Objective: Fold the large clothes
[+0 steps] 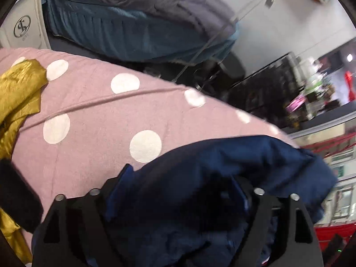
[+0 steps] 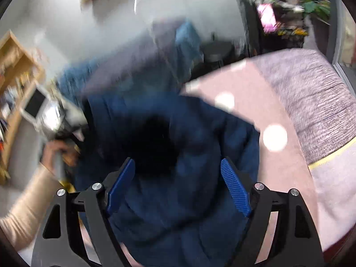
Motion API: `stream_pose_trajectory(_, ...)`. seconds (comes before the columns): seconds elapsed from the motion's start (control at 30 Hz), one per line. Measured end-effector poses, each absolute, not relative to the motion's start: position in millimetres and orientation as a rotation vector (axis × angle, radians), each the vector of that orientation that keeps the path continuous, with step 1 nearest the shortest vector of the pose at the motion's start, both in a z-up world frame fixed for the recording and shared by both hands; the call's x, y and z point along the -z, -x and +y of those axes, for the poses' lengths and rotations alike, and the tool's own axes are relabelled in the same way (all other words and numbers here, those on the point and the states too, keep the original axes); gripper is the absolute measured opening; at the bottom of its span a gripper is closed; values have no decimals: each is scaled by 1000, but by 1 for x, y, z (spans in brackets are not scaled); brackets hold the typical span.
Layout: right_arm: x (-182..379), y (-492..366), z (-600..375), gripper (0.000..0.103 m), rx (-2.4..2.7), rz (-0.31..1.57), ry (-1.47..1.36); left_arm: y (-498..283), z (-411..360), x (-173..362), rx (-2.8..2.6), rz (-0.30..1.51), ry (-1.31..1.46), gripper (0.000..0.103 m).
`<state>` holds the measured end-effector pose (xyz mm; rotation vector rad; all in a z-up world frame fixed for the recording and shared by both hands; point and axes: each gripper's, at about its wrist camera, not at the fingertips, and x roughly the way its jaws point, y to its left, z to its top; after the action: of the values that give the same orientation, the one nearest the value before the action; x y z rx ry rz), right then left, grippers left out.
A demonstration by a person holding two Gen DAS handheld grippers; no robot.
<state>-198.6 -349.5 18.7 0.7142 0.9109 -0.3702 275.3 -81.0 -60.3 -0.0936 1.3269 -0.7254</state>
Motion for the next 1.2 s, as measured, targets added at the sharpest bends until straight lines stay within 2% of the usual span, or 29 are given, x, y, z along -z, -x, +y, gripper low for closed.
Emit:
stream_pose_trajectory(0.13,5,182,-315,79,218,1036,-678,-261,-31,39,700,1244,149,97)
stream_pose_trajectory(0.3,31,142,-250,79,0,1228,-495,-223,15,40,558,1184,40,97)
stream_pose_trajectory(0.47,45,119,-180,79,-233,1303,-181,-161,38,73,476,1256,-73,97)
stream_pose_trajectory(0.63,66,99,-120,79,-380,1372,30,-113,58,110,398,1348,-54,96)
stream_pose_trajectory(0.73,93,97,-92,79,-322,1334,231,-97,59,118,380,1367,-72,96)
stream_pose_trajectory(0.77,101,97,-89,68,-304,1325,269,-93,59,120,381,1365,-83,96)
stream_pose_trajectory(0.8,107,98,-89,46,-291,1324,297,-87,58,121,387,1364,-93,96)
stream_pose_trajectory(0.83,111,101,-94,35,-268,1329,316,-85,57,120,397,1362,-102,96)
stream_pose_trajectory(0.87,111,101,-101,14,-236,1326,310,-82,53,118,405,1353,-115,96)
stream_pose_trajectory(1.2,18,127,-268,10,165,1130,10,-79,38,113,429,1305,-211,97)
